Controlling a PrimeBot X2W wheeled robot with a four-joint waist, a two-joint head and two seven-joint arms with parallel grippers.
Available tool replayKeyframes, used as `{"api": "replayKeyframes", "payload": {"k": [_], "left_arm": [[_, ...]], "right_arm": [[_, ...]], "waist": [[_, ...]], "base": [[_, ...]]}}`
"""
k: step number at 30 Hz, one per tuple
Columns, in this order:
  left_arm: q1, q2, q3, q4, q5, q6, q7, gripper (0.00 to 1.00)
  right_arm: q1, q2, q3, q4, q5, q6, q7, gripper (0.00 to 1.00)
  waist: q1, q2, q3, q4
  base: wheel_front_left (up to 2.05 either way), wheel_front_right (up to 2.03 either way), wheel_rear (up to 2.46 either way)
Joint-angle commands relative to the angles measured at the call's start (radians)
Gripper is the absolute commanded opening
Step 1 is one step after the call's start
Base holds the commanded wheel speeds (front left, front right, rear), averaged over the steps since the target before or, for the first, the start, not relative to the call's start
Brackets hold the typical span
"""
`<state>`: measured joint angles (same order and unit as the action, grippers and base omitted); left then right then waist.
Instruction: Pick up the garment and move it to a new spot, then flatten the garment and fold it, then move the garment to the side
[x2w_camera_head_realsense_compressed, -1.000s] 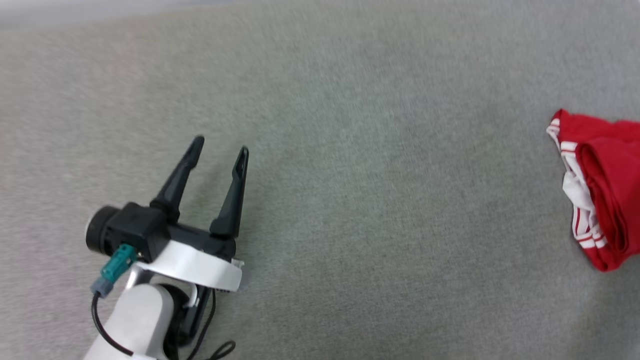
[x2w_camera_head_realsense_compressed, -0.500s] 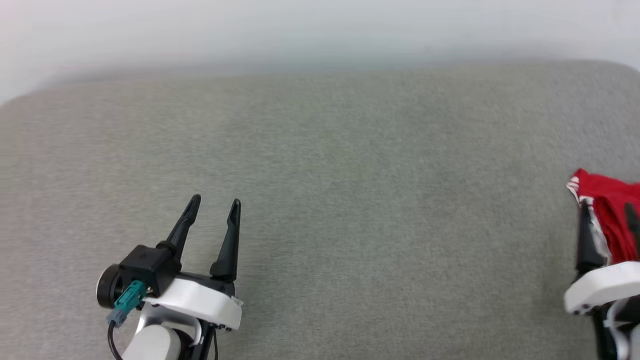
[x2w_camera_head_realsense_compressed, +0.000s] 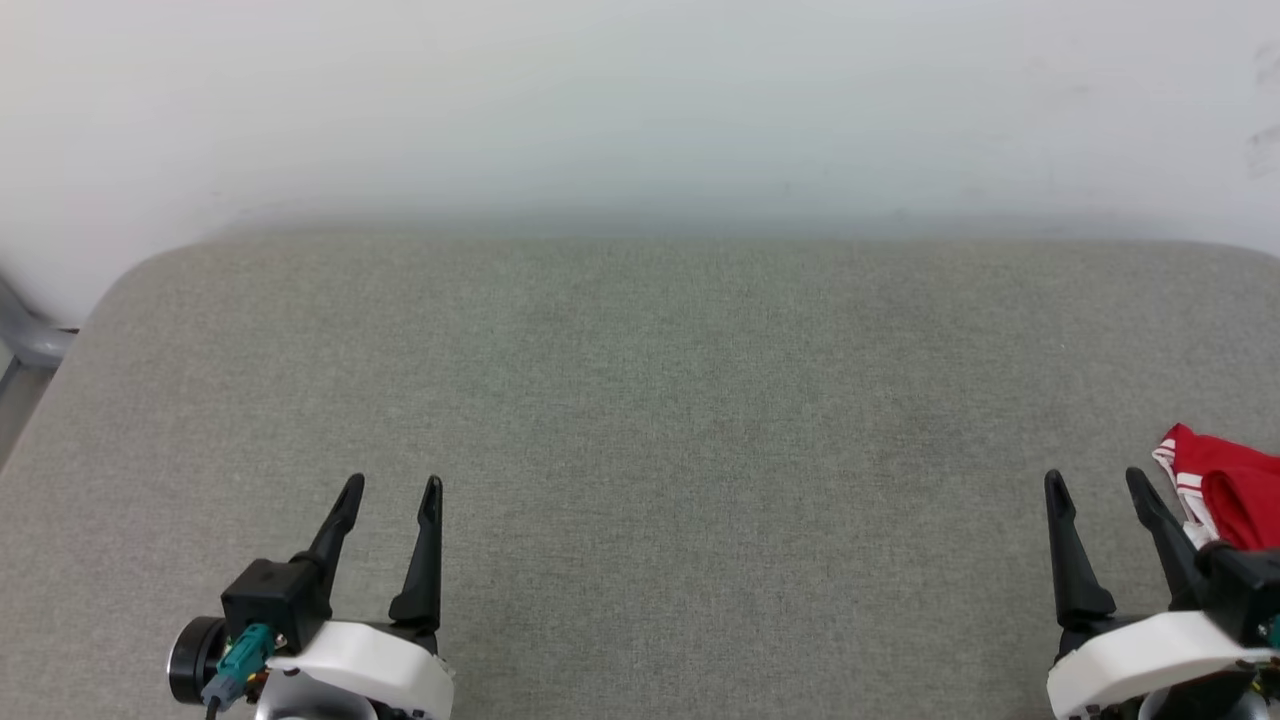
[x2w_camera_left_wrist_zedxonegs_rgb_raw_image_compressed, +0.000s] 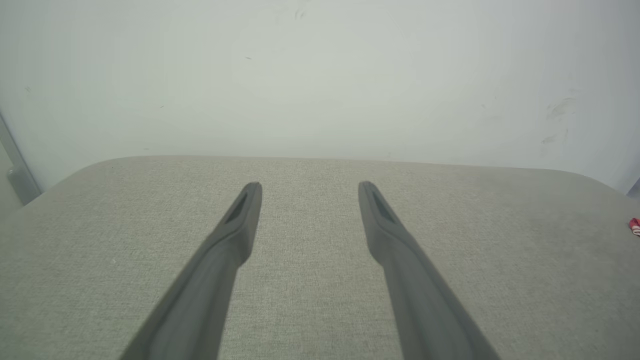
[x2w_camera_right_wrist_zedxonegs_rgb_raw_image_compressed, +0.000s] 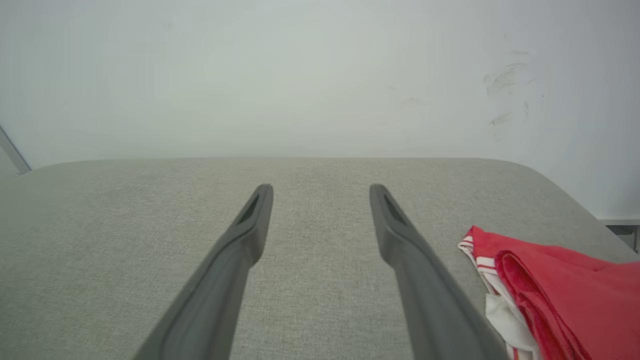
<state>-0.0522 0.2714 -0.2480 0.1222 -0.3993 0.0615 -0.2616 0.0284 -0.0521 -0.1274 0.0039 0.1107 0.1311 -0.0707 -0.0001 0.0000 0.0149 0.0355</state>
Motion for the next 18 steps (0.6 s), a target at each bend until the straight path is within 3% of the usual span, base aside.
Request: {"api": "replayKeyframes", "payload": {"k": [1,9,18], "left_arm": [[0.013,-0.003,0.002,0.002,0.006,-0.004,-0.004,1.0],[0.027,-0.008,0.009,0.02,0.016,-0.017,-0.004,1.0],[0.018,-0.014,0.024,0.039,0.025,-0.025,-0.004,1.0]], "right_arm": [[0.014,0.002,0.003,-0.008,0.01,-0.001,-0.002,1.0],[0.059,0.003,0.023,-0.065,0.032,-0.001,0.018,1.0],[0.027,0.003,0.038,-0.051,0.038,-0.001,0.018,1.0]], "waist": [[0.0001,0.0,-0.011,0.001],[0.0001,0.0,-0.022,-0.011],[0.0001,0.0,-0.019,-0.02]], "base": [[0.0,0.0,0.0],[0.0,0.0,0.0],[0.0,0.0,0.0]]}}
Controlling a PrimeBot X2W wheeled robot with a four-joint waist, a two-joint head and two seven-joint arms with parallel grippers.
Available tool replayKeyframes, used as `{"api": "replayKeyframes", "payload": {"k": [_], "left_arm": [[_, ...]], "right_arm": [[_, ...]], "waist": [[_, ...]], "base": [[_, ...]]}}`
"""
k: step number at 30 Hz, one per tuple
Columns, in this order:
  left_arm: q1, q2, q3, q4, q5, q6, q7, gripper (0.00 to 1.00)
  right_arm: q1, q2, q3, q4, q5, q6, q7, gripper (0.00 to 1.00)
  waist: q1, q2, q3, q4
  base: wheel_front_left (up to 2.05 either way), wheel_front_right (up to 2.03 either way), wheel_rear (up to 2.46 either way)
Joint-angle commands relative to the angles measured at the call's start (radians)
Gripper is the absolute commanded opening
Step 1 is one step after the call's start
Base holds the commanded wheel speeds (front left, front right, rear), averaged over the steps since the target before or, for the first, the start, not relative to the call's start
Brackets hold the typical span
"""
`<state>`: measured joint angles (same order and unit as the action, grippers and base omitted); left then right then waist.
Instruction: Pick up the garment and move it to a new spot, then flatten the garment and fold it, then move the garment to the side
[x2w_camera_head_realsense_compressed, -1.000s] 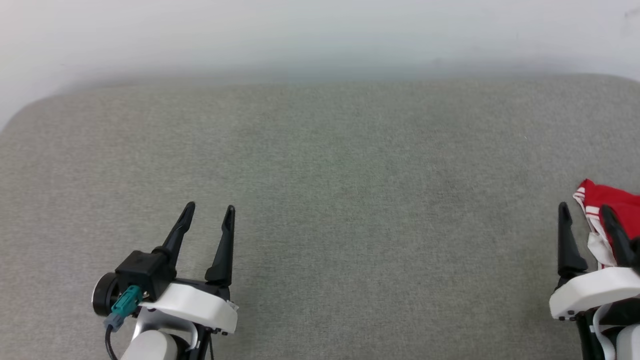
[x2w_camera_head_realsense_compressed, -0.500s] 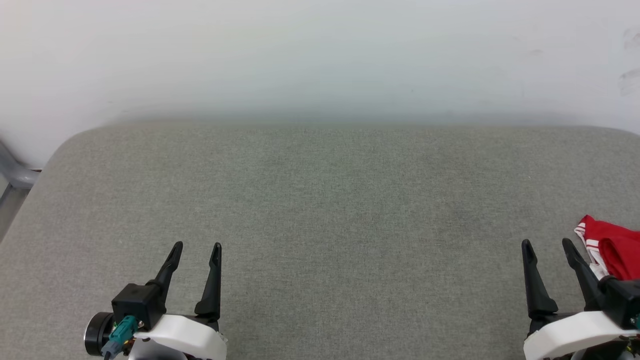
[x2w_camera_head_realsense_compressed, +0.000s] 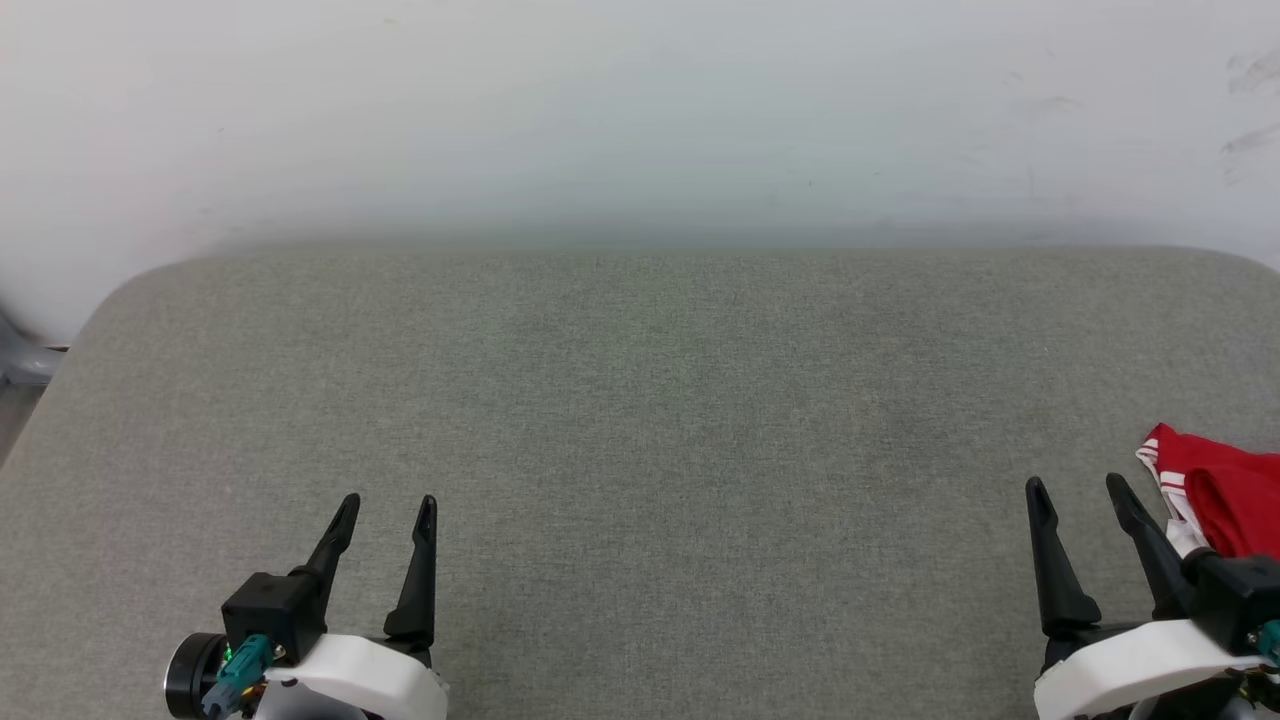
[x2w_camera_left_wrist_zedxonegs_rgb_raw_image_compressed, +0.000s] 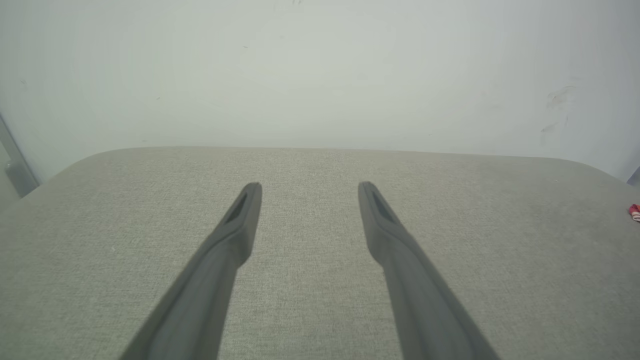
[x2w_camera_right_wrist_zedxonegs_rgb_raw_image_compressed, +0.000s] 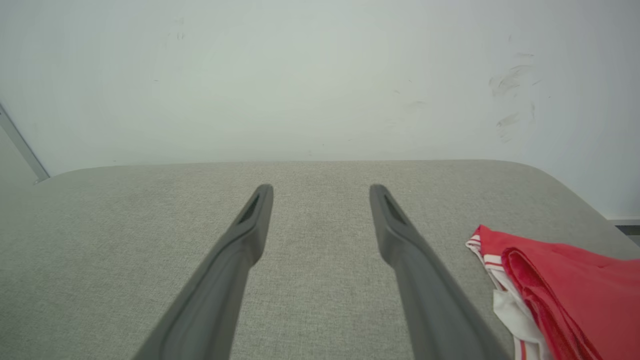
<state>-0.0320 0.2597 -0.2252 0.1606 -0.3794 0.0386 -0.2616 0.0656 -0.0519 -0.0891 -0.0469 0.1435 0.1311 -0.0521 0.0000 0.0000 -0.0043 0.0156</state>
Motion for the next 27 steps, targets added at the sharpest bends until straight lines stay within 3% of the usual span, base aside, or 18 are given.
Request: {"api": "replayKeyframes", "payload": {"k": [1,14,15,18,27], "left_arm": [[-0.004,-0.003,0.002,0.003,0.006,-0.003,-0.004,1.0],[-0.015,-0.013,0.018,0.015,0.016,-0.018,-0.004,1.0],[-0.004,-0.013,0.014,0.015,0.014,-0.013,0.001,0.0],[0.007,-0.023,0.011,0.036,0.003,-0.015,0.007,0.0],[-0.005,-0.046,0.053,0.043,-0.15,-0.034,0.054,0.0]], "right_arm": [[-0.012,0.003,0.0,0.002,0.004,-0.001,-0.002,1.0],[-0.031,0.003,0.003,0.014,-0.001,-0.001,-0.012,1.0],[-0.019,0.0,0.002,0.016,-0.002,0.0,-0.006,0.0],[-0.011,0.001,0.002,0.041,0.01,0.0,-0.002,0.0],[-0.033,0.001,-0.002,0.072,0.192,0.0,0.02,0.0]], "waist": [[0.0,0.0,0.001,0.001],[0.0,0.0,0.016,0.002],[0.0001,0.0,0.016,0.002],[0.0002,0.0,0.016,0.002],[0.0002,0.0,0.015,0.001]], "base": [[0.0,0.0,0.0],[0.0,0.0,0.0],[0.0,0.0,0.0],[0.0,0.0,0.0],[0.0,0.0,0.0]]}}
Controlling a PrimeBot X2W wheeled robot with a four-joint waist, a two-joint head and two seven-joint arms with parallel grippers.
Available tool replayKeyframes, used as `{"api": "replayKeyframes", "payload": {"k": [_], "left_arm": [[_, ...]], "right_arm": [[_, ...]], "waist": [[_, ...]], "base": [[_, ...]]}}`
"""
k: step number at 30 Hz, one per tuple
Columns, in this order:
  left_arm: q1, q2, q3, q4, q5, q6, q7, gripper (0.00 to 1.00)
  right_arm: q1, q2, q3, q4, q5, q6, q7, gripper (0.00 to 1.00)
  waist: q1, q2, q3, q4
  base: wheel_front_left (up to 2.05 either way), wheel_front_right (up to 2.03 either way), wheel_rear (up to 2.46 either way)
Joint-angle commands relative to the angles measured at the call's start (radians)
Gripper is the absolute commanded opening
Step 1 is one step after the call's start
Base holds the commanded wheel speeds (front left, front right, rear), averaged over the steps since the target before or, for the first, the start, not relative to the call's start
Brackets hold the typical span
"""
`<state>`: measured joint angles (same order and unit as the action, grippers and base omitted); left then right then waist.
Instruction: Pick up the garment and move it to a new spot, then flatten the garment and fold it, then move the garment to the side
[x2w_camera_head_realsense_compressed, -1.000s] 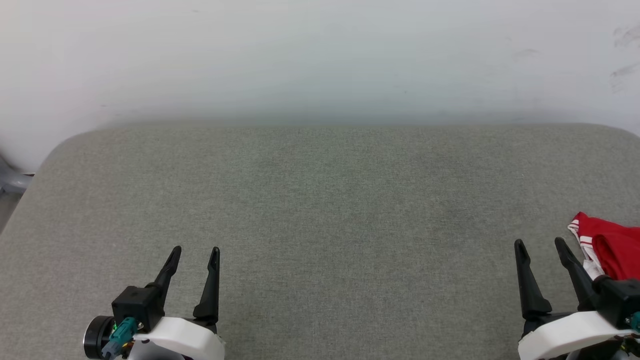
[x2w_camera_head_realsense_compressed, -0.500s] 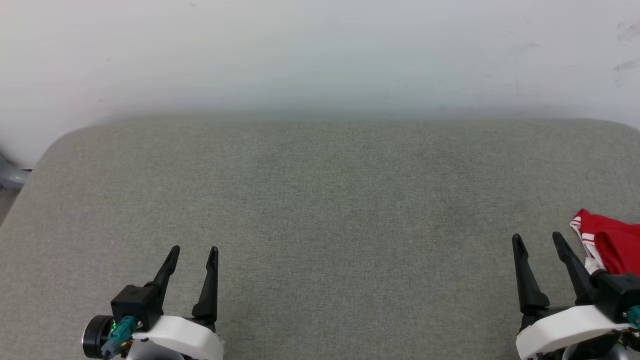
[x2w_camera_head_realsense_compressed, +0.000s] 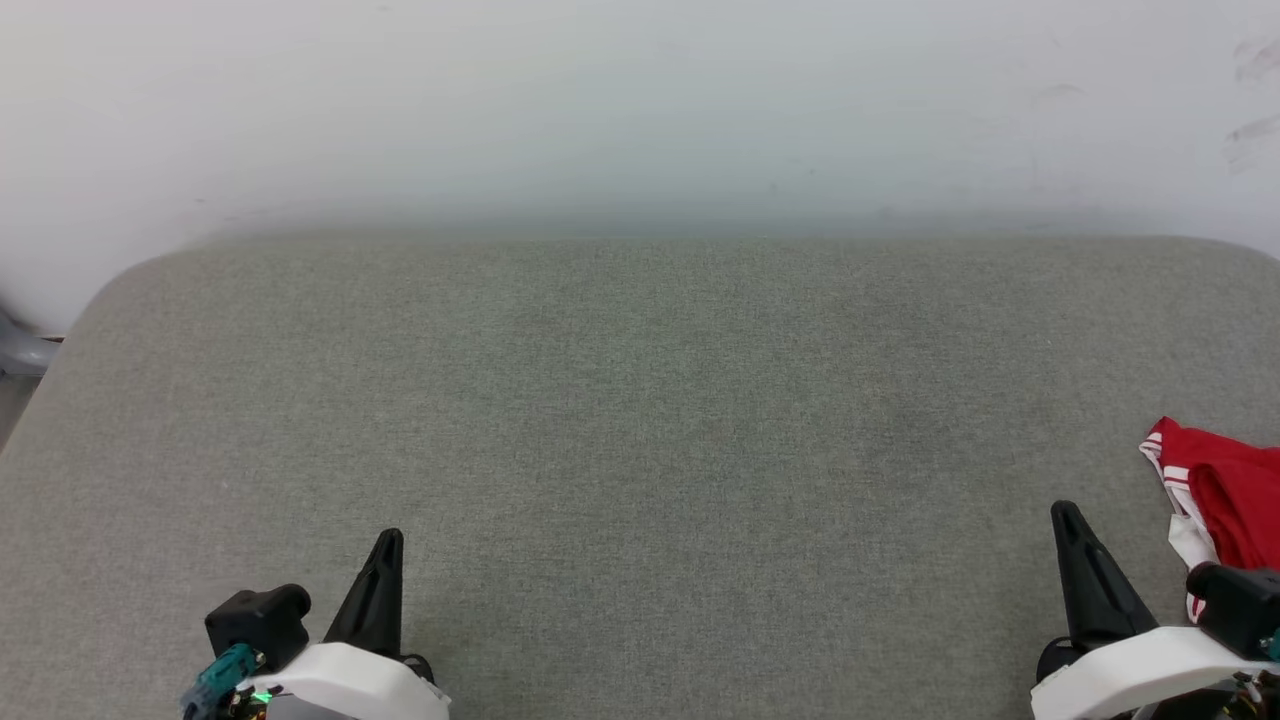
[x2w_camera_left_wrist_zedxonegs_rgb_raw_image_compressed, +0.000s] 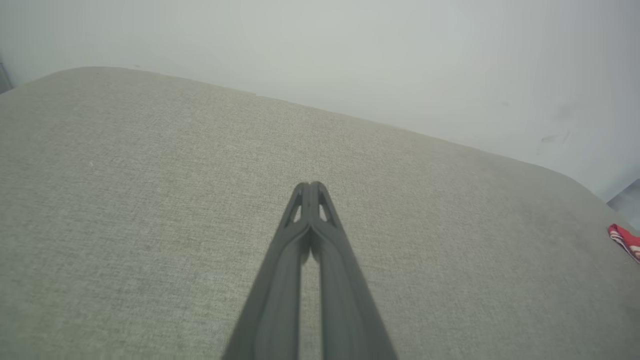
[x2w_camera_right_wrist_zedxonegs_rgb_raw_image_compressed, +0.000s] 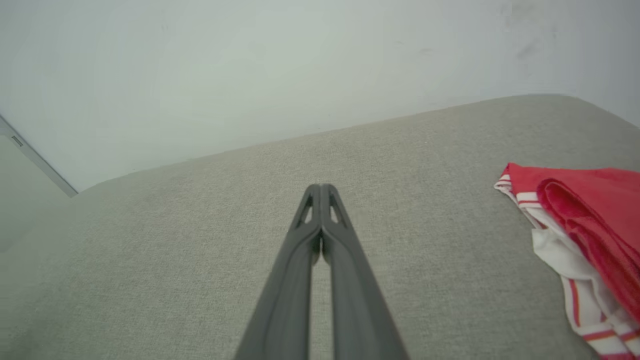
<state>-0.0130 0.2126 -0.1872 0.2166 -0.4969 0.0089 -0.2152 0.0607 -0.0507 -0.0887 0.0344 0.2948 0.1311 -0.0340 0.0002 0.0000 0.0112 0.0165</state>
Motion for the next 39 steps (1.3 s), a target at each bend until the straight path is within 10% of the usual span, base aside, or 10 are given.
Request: {"api": "replayKeyframes", "payload": {"k": [1,39], "left_arm": [[-0.026,-0.001,0.019,-0.012,-0.049,-0.006,0.012,0.0],[-0.062,-0.074,0.148,0.005,-0.528,-0.067,0.155,0.0]], "right_arm": [[-0.03,0.0,-0.003,-0.007,0.06,0.0,0.004,0.0],[-0.098,0.0,-0.013,0.089,0.625,0.0,0.068,0.0]], "waist": [[0.0,0.0,0.0,0.0],[0.0,0.0,-0.003,-0.006]], "base": [[0.0,0.0,0.0],[0.0,0.0,0.0]]}}
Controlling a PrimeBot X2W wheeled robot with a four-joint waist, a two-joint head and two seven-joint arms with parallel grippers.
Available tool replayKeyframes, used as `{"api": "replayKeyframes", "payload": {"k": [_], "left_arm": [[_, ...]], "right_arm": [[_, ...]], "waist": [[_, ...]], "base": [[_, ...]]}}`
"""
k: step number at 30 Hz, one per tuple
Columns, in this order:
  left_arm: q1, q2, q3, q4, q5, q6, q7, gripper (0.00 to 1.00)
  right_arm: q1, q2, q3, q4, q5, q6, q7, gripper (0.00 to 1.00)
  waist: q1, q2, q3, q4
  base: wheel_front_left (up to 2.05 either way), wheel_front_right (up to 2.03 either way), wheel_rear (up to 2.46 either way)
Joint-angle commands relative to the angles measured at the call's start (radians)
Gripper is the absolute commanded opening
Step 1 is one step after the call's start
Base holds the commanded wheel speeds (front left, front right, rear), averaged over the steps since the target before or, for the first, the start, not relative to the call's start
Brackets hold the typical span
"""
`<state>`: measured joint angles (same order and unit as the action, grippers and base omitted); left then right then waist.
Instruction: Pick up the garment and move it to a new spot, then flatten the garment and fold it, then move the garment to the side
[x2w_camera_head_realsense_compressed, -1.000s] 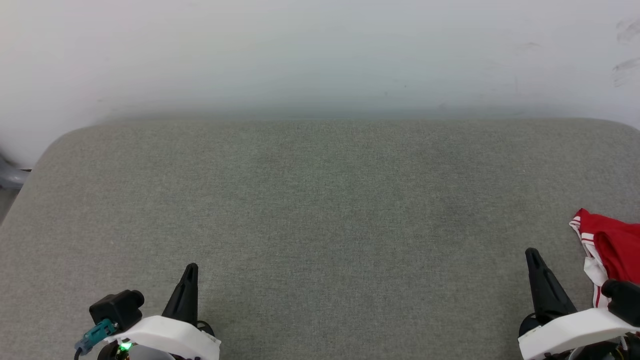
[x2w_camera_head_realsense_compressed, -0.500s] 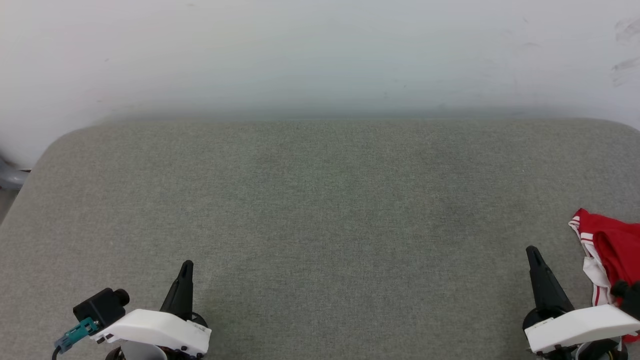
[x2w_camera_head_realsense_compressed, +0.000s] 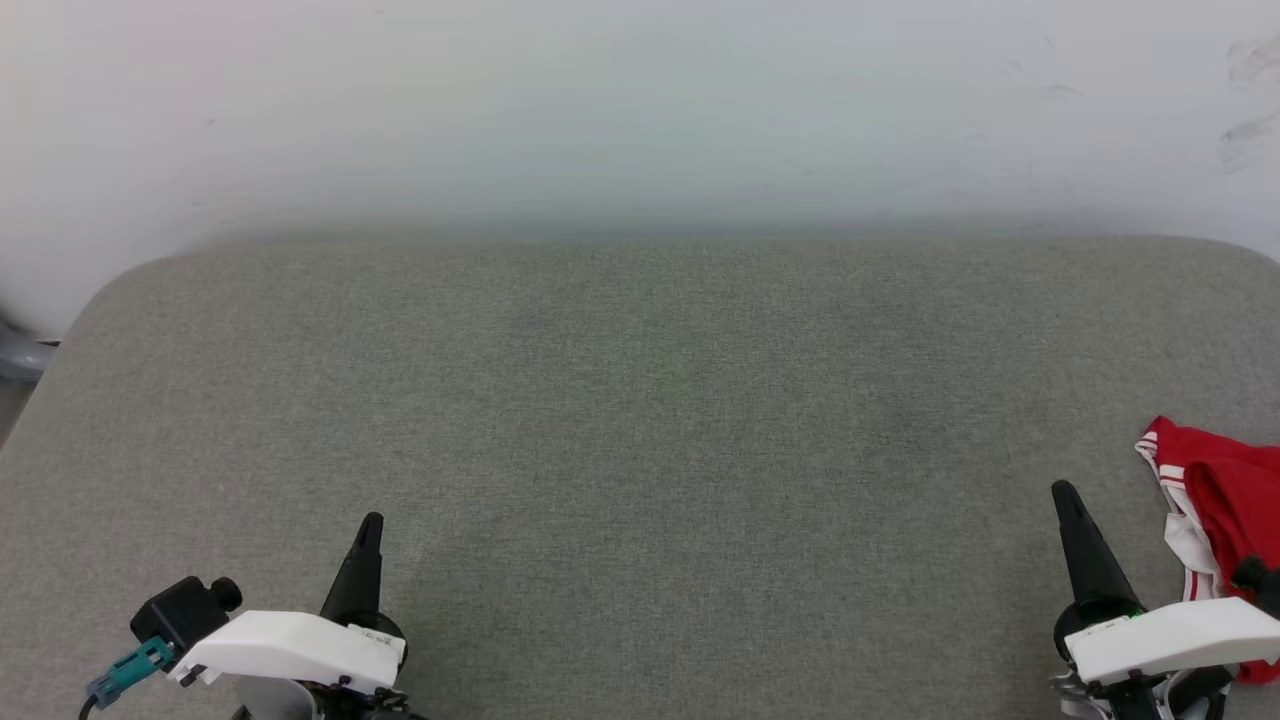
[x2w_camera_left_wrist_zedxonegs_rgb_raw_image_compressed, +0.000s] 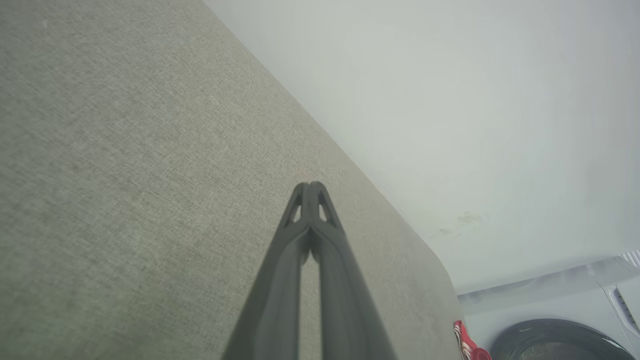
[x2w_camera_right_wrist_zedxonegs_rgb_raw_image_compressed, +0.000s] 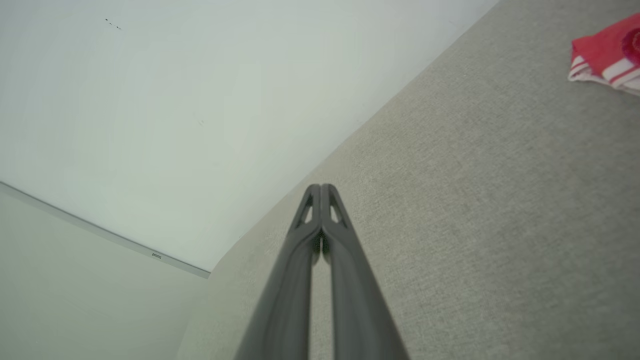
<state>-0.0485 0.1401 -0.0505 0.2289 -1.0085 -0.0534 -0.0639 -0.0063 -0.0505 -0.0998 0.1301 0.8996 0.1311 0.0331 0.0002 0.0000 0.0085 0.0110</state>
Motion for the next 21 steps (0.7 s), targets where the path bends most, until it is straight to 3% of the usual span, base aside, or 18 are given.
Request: {"api": "replayKeyframes", "payload": {"k": [1,21], "left_arm": [[-0.027,-0.003,0.014,-0.007,-0.026,-0.006,0.007,0.0],[-0.04,-0.032,0.065,0.001,-0.216,-0.03,0.064,0.0]], "right_arm": [[-0.032,0.0,-0.002,-0.005,0.033,0.0,0.002,0.0],[-0.058,0.0,-0.006,0.035,0.257,0.0,0.03,0.0]], "waist": [[-0.0001,0.0,0.0,0.0],[-0.0001,0.0,-0.001,-0.003]], "base": [[0.0,0.0,0.0],[0.0,0.0,0.0]]}}
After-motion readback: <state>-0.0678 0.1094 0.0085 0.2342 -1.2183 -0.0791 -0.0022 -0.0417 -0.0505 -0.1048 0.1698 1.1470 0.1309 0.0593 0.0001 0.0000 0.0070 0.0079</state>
